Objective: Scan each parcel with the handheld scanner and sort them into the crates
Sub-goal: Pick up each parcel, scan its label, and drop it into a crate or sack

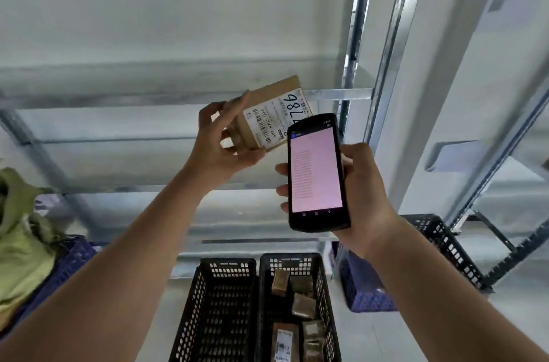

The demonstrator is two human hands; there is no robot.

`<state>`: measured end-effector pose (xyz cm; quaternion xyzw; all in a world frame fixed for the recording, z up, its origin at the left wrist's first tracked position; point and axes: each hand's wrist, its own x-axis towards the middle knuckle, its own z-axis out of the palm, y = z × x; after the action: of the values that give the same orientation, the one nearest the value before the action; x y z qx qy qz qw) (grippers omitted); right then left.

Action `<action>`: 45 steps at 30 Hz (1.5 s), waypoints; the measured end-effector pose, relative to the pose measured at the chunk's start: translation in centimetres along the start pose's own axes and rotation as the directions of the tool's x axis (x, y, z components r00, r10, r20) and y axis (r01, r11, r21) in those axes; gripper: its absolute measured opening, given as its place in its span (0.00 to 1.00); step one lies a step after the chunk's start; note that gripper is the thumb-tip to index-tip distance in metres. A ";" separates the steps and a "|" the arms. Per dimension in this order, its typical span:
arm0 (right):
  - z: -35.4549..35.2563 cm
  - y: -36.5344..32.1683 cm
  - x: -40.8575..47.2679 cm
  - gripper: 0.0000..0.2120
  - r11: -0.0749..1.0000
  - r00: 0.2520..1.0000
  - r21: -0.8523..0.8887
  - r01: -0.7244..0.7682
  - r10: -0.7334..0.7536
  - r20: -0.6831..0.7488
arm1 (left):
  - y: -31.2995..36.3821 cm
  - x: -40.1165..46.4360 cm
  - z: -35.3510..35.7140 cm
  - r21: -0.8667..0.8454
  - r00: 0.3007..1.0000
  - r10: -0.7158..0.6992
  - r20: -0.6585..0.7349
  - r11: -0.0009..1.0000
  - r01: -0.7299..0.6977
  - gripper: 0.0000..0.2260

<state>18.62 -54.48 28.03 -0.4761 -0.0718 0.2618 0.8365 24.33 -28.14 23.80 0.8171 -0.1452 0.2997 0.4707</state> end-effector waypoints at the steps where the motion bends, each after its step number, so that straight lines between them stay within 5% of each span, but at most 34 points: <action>1: 0.9 -0.7 -0.3 0.29 1.000 1.000 0.018 0.010 -0.010 0.012 | 0.8 1.0 -0.9 0.018 1.000 0.028 0.005 0.999 -0.028 0.46; 17: 8.8 -4.3 -4.6 0.31 1.000 0.971 0.017 0.003 -0.007 0.241 | 7.5 5.4 -9.5 0.110 0.956 0.289 -0.050 0.953 -0.282 0.46; 45: 10.0 -5.1 -10.8 0.31 0.999 0.930 -0.001 -0.043 0.040 0.365 | 11.6 4.5 -8.3 0.058 0.949 0.314 0.000 0.948 -0.313 0.46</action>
<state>7.62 -54.46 38.98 -0.4176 -0.2148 0.3636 0.8045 18.85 -26.76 37.63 0.7953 -0.2625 0.3783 0.3943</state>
